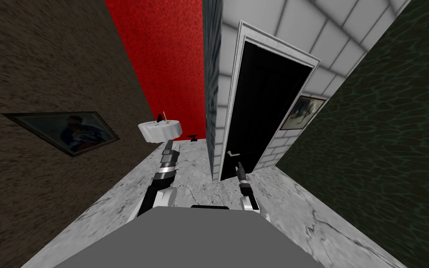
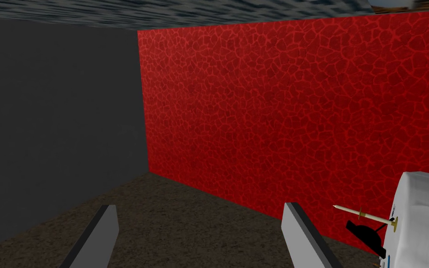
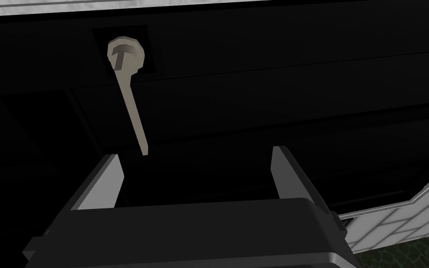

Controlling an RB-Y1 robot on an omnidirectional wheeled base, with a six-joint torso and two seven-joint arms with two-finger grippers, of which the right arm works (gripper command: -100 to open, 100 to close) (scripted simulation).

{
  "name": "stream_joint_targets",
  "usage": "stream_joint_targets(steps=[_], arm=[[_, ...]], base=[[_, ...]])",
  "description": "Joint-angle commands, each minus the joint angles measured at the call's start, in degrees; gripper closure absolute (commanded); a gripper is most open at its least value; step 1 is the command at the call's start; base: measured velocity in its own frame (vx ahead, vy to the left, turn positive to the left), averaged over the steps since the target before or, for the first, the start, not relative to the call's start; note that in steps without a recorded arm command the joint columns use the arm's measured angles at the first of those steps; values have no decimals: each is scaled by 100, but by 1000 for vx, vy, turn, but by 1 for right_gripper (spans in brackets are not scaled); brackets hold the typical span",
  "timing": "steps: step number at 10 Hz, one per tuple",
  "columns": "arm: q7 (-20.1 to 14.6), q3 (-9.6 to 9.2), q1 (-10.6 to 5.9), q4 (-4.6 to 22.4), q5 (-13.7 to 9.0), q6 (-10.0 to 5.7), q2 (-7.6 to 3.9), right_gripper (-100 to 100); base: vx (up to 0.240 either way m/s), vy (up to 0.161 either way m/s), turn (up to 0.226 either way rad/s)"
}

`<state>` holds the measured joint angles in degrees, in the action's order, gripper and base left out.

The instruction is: Pull the door open

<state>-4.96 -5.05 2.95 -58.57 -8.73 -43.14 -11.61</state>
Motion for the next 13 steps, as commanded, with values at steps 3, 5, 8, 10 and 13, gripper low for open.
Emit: stream_joint_targets(steps=[3,5,8,10,13], arm=[[-57,-24,-192,459,-52,-92,-60,-100],[-108,-49,-350,860,-97,-191,-113,-100],[-175,-82,-557,1357,-156,-320,-182,-100],[-211,-99,-669,1670,-188,-390,-219,-100],[-257,-121,-809,2026,-227,-478,-265,-100]], base=[[-4,-80,136],[-9,-83,172],[-5,-126,196],[-28,-102,185],[-30,-87,162]])
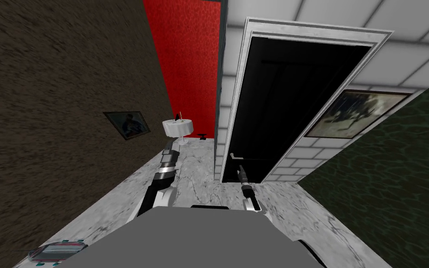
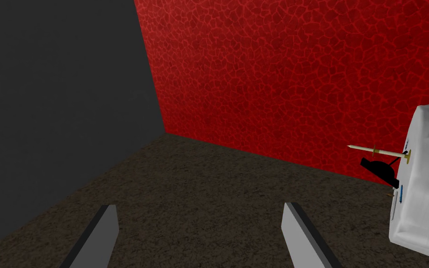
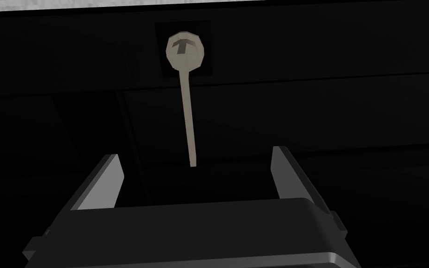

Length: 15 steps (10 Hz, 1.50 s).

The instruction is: Pull the door open

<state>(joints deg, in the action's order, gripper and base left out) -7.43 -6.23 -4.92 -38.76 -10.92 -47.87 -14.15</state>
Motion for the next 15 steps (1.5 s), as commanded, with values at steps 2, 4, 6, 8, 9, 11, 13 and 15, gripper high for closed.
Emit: stream_joint_targets(steps=[2,4,6,8,9,11,13,15], arm=[[-45,-21,-134,330,-41,-75,-48,-100],[-115,25,-35,299,-71,-136,-131,-100],[-141,41,-13,318,-84,-166,-162,-100],[-271,122,99,415,-153,-316,-314,-100],[-343,166,161,469,-191,-399,-398,-100],[-477,248,276,569,-262,-554,-555,-100],[-583,314,368,648,-318,-676,-679,-100],[-527,294,319,616,-301,-604,-629,100]], base=[[-38,-95,204],[46,2,82],[144,50,56],[139,25,126],[193,52,186],[200,16,165],[208,8,127],[37,-2,2]])
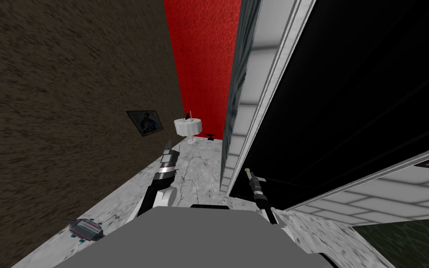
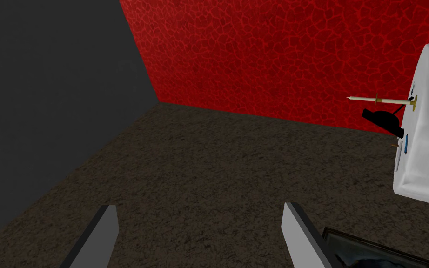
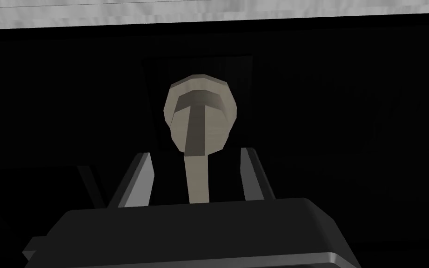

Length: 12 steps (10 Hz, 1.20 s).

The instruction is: Pull the door open

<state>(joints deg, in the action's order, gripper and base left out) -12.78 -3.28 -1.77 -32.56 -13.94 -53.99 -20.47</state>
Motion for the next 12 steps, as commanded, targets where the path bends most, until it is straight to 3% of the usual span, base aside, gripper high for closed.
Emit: stream_joint_targets(steps=[1,5,12], arm=[[8,-1,4,-4,1,9,3,100],[8,-1,4,-4,1,9,3,100],[-479,-444,311,-31,160,-416,-383,100]], base=[[-29,0,-6],[-14,1,2],[-179,-47,105]])
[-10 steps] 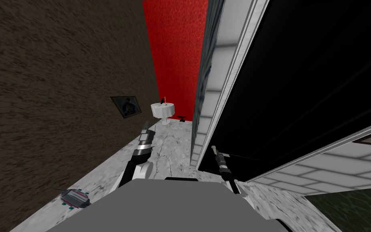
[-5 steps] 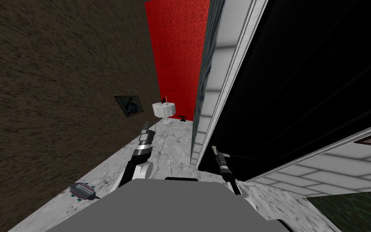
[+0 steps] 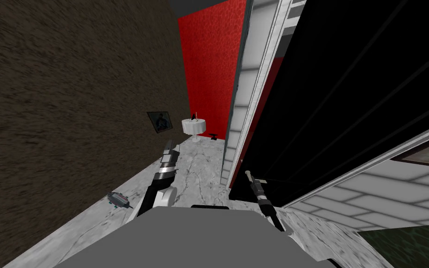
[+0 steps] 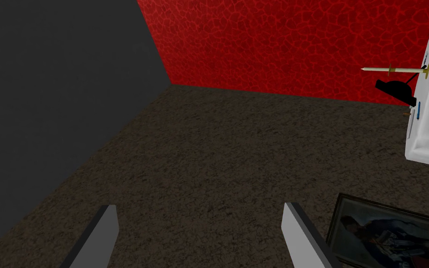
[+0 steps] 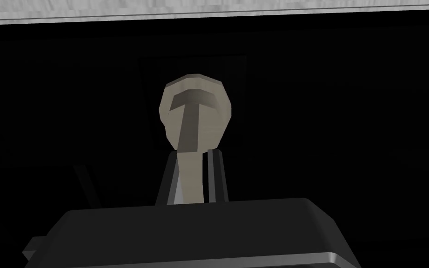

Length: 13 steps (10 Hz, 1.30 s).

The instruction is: Pull the door open

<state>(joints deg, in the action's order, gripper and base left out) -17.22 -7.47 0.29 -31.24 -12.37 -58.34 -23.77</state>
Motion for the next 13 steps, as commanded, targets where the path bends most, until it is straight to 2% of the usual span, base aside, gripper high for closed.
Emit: stream_joint_targets(steps=[1,2,3,4,5,6,8,9,11,13], arm=[[-35,-25,104,-163,4,19,-52,100],[-161,-138,182,-172,44,-94,-153,100],[-203,-176,209,-175,58,-132,-187,100],[-157,-160,180,-154,56,-102,-134,100],[-248,-240,286,-113,71,-283,-204,100],[-268,-256,311,-105,72,-327,-225,100],[-359,-328,428,-65,76,-529,-321,100],[-359,-328,428,-65,76,-529,-321,100],[-475,-420,578,-14,82,-787,-443,100],[-532,-465,651,11,85,-914,-503,100]], base=[[-130,-28,37],[-187,-74,105],[-188,-88,121],[-71,-28,35],[-151,-47,207],[-185,-66,161],[-195,-59,137],[-120,-45,52],[-162,-55,155],[-176,-78,137]])
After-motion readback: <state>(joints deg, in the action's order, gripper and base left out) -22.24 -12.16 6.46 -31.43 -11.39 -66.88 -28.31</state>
